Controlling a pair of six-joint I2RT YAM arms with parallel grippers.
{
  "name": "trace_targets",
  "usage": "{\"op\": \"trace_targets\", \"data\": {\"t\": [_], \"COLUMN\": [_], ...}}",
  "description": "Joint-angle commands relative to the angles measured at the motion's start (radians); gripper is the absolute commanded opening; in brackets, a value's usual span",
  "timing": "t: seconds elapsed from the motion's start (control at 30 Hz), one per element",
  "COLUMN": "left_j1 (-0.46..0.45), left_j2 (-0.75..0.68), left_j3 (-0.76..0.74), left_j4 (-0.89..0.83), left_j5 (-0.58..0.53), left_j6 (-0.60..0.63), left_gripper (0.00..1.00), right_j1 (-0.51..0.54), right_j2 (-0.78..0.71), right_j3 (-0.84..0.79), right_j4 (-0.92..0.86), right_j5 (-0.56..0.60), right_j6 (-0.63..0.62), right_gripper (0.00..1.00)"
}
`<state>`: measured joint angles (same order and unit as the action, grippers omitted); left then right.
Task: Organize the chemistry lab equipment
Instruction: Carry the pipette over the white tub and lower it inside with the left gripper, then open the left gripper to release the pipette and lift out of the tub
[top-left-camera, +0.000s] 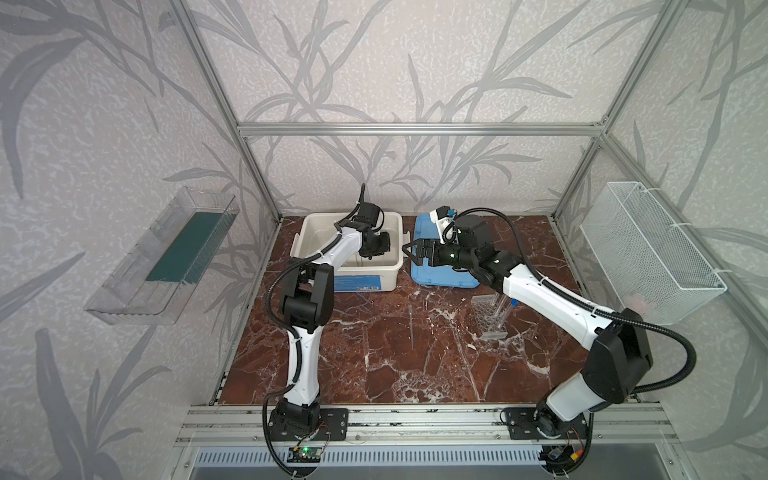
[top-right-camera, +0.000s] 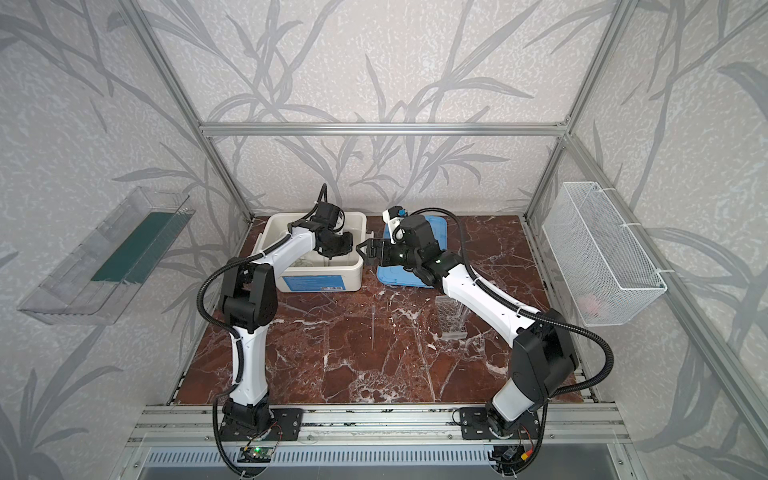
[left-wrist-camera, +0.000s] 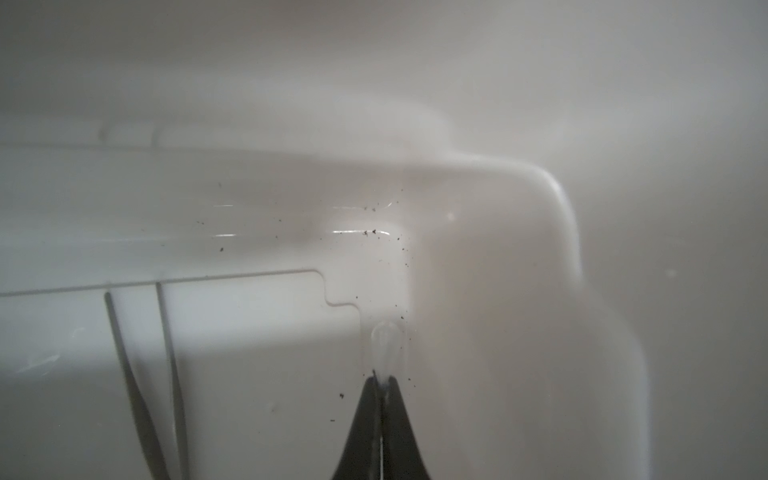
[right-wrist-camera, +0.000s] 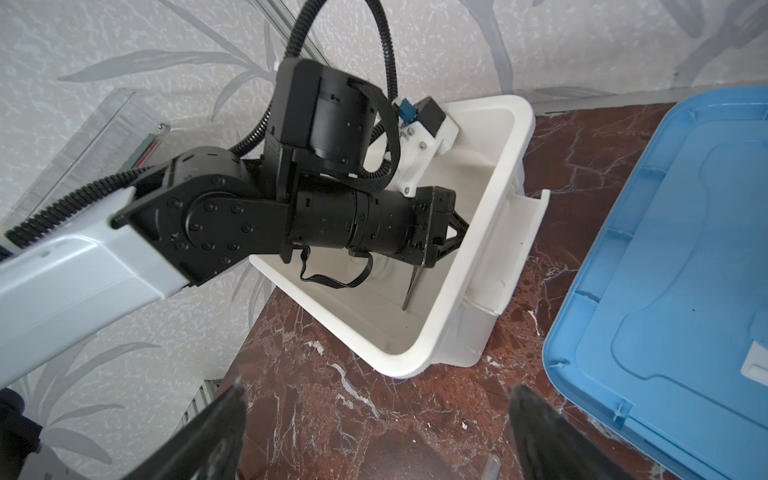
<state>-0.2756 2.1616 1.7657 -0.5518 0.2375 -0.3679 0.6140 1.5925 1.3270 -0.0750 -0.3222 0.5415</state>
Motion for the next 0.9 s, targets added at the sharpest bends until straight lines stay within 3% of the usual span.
{"op": "trace_targets", "data": {"t": [0.0,0.53,0.87], "left_j1": [-0.008,-0.014,-0.028], "left_j2": [-0.005,0.050,0.047], "left_j3": [-0.057,-0.085,-0.108], "left_j4": [0.076,0.048,0.036], "left_j5": [0.013,0.019,-0.026], "left_j6": [-0.002,-0.042,-0.032], "left_gripper": [0.00,0.00,0.08], "right_j1": [0.001,0.000,0.000], "right_j2": [-0.037,-0.034,-0.057], "right_j3": [-0.007,-0.017,-0.041], "right_j4": [0.017,0.024,0.030], "right_j5": [0.006,0.003,0.005], "right_j6": [-0.012,-0.004,0.000], "right_gripper": [0.96,0.96,0.96]}}
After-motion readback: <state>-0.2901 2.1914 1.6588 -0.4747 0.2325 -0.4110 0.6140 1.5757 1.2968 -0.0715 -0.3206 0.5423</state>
